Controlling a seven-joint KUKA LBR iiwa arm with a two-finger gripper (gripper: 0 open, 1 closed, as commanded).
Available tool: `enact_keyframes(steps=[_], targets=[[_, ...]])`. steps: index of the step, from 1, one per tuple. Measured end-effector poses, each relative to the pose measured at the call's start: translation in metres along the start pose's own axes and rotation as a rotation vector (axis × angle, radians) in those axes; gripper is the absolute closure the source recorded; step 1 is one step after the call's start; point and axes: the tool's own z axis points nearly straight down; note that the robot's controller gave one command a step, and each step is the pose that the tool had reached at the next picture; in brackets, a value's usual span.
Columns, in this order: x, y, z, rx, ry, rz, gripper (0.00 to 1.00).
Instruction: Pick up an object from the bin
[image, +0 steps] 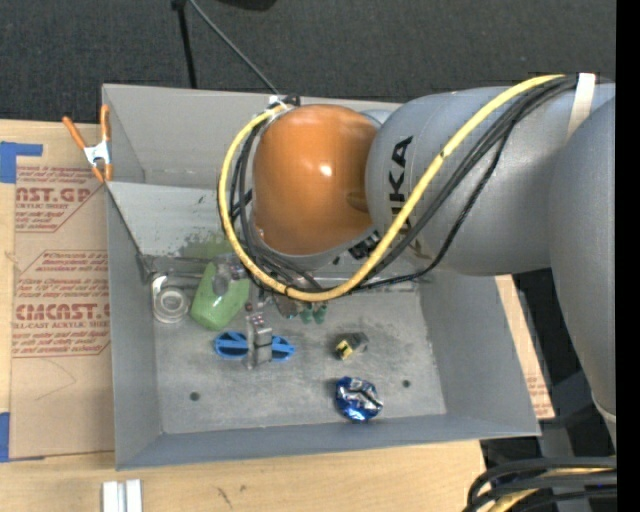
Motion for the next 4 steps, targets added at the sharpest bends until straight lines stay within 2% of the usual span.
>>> enact_keyframes(steps=[1, 2, 3, 4], targets=[[0.024, -0.076, 0.078, 0.003, 0.01, 0.021, 0.0], [-0.003, -0.072, 0.149, 0.0, 0.008, -0.015, 0.0], [-0.004, -0.071, 0.145, 0.0, 0.003, -0.015, 1.0], [-0.002, -0.116, 0.01, 0.003, -0.008, 0.013, 1.0]])
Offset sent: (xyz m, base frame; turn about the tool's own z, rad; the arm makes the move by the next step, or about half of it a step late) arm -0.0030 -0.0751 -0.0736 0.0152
